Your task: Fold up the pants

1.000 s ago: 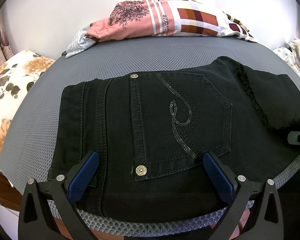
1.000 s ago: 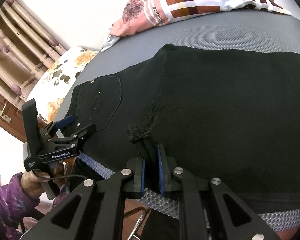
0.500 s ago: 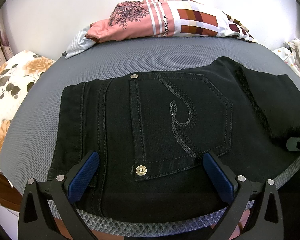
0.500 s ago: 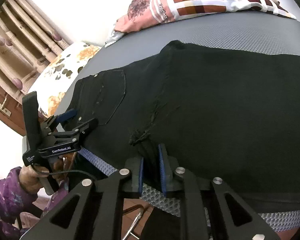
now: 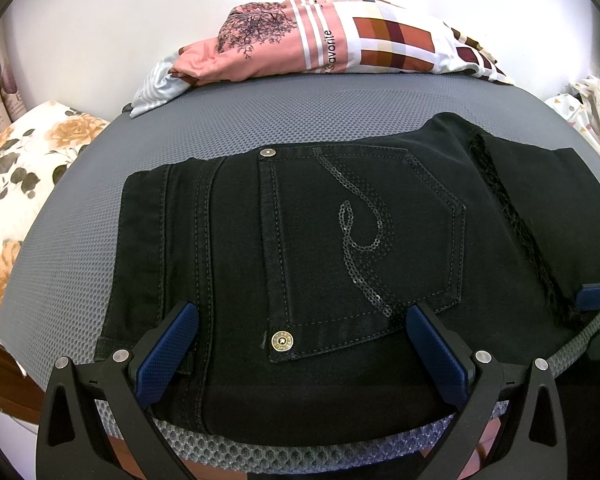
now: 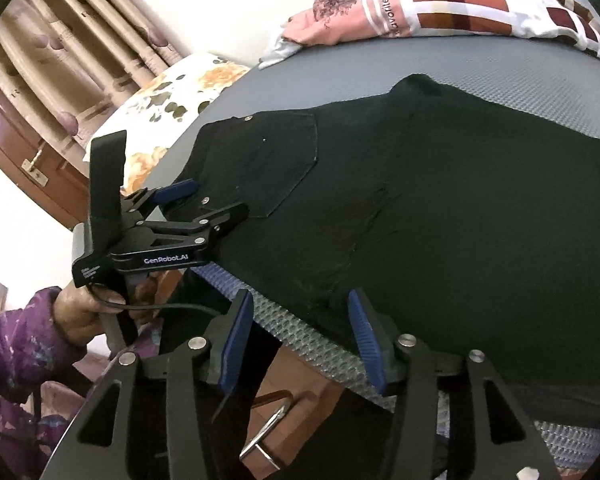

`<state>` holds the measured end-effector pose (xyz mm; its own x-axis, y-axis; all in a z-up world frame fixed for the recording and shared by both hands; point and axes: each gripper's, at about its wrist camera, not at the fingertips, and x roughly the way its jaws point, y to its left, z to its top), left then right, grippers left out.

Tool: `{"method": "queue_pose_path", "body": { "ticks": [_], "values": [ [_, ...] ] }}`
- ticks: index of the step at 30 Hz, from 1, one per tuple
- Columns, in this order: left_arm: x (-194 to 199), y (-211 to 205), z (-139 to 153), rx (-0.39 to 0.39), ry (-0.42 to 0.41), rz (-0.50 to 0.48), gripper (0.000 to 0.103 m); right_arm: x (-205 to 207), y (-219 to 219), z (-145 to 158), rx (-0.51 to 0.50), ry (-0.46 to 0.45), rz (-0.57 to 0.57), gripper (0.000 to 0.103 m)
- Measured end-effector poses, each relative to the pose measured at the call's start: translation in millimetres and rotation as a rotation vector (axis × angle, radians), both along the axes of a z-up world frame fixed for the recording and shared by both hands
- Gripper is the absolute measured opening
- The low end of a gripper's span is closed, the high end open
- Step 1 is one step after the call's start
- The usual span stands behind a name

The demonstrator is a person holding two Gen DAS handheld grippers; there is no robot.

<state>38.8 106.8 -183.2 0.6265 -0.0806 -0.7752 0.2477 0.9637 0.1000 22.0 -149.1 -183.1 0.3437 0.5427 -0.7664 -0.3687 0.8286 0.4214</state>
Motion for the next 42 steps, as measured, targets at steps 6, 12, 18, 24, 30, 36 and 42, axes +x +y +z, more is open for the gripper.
{"method": "queue_pose_path", "body": {
  "ticks": [6,12,18,24,30,36,42],
  "values": [
    [0.4,-0.8,1.2,0.001,0.006,-0.004,0.103,-0.6,-7.0,-2.4,0.058,-0.004,-0.01,0.05],
    [-1.2,5.3,37.8,-0.107,0.002,-0.012,0.103,-2.9,-56.1,10.3,0.268,-0.056,-0.206,0.05],
    [6.1,58.8,82.3,-0.345,0.032,0.114,0.103,-0.6,-111.1,-12.0,0.407,0.009,-0.443,0.035],
    [14.1,124.1,71.2,-0.511,0.163,0.23,0.087,0.3,-87.6,-7.9,0.28,-0.016,-0.395,0.033],
    [14.6,193.6,41.6,-0.728,0.282,0.388,0.087,2.6,-80.5,-10.2,0.229,-0.011,-0.375,0.038],
    [17.7,203.7,13.3,-0.861,0.386,0.381,0.087,2.8,-77.0,-10.4,0.201,-0.01,-0.363,0.044],
    [17.1,182.1,0.3,-0.851,0.487,0.322,0.087,1.9,-74.4,-9.7,0.188,-0.013,-0.356,0.047]
  ]
}}
